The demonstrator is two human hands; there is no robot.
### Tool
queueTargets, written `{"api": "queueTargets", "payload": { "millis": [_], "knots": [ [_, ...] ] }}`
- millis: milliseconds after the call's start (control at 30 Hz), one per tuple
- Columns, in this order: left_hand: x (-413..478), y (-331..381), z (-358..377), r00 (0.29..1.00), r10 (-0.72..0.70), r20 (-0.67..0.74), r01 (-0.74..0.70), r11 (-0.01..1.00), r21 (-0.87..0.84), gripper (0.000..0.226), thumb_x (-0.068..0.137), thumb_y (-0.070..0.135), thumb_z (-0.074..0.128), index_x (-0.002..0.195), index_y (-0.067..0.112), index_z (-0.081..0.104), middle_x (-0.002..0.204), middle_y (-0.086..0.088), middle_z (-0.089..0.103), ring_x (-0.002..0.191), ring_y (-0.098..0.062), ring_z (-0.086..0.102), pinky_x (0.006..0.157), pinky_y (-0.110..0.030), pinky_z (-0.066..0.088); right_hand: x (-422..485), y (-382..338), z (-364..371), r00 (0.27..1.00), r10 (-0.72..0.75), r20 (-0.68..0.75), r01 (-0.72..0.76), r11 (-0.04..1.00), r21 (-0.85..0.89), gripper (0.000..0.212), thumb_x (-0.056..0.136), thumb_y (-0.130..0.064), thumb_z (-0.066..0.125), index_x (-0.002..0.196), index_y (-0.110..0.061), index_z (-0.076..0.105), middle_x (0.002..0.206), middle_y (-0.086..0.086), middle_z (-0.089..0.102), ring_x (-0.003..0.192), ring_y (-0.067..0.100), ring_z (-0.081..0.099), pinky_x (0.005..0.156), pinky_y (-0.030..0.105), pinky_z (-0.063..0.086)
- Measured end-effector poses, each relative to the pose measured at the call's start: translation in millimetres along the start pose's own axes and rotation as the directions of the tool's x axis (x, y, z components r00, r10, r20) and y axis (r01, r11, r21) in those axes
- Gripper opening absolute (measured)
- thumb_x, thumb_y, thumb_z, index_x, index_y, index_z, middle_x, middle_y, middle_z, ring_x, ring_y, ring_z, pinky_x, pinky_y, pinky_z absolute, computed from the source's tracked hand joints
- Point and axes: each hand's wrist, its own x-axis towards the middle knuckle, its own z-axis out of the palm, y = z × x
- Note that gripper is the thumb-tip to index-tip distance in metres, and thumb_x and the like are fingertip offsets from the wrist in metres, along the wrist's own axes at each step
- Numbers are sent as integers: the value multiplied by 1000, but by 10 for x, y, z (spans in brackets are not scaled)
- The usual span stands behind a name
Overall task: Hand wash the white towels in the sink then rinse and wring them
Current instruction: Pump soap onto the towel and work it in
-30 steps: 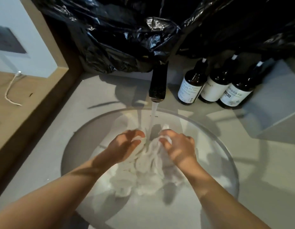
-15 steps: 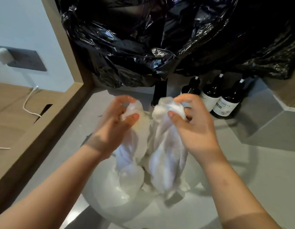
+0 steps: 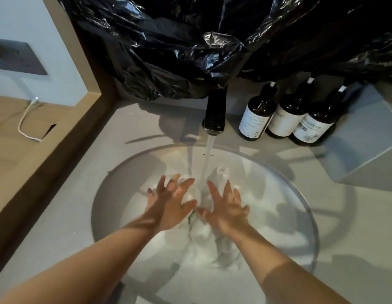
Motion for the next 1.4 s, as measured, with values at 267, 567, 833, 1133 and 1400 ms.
{"api": "queueTargets", "payload": {
  "millis": [267, 567, 833, 1133, 1400],
  "knots": [
    [251, 93, 373, 979, 172, 105, -193, 951, 241, 53, 96, 53, 26, 148, 44, 16, 160, -7, 9, 143, -40, 17, 105, -68, 23, 287, 128, 438, 998, -53, 40, 60, 977, -203, 69, 96, -60, 17, 151, -29, -12, 155, 12, -28, 144, 33, -20, 114, 58, 0],
    [335, 118, 369, 984, 121, 131, -138, 982, 129, 57, 101, 45, 23, 150, 36, -4, 160, -6, -1, 144, -30, 18, 107, -48, 30, 481, 187, 312, 995, -87, 38, 92, 988, -128, 66, 95, -48, 37, 152, -28, 11, 160, 7, 6, 147, 27, -2, 117, 46, 8],
    [118, 88, 432, 961, 200, 192, -254, 912, 322, 68, 100, 50, 16, 139, 23, -32, 137, 1, -42, 128, -23, -41, 115, -48, -16, 112, 118, 461, 993, -76, 88, 81, 995, -59, 77, 96, -59, 25, 149, -24, -19, 153, 4, -35, 140, 22, -32, 114, 50, -13],
    [111, -45, 225, 936, 251, 247, -311, 918, 246, 64, 102, 33, 29, 152, 20, -9, 159, -1, -15, 147, -24, -12, 118, -40, 5, -15, 215, 139, 945, -183, 272, 198, 980, -30, 96, 83, -61, 56, 152, -33, -4, 159, -1, -20, 145, 24, -21, 118, 51, -2],
    [347, 177, -262, 939, 167, -300, -223, 961, -164, 39, 99, 25, 43, 138, 24, 47, 142, 7, 47, 130, -11, 44, 105, -19, 29, 66, 98, -326, 995, -11, -101, 42, 952, 304, 21, 93, -28, 46, 101, -26, 66, 112, -1, 67, 105, 21, 60, 78, 23, 43]
  ]
}}
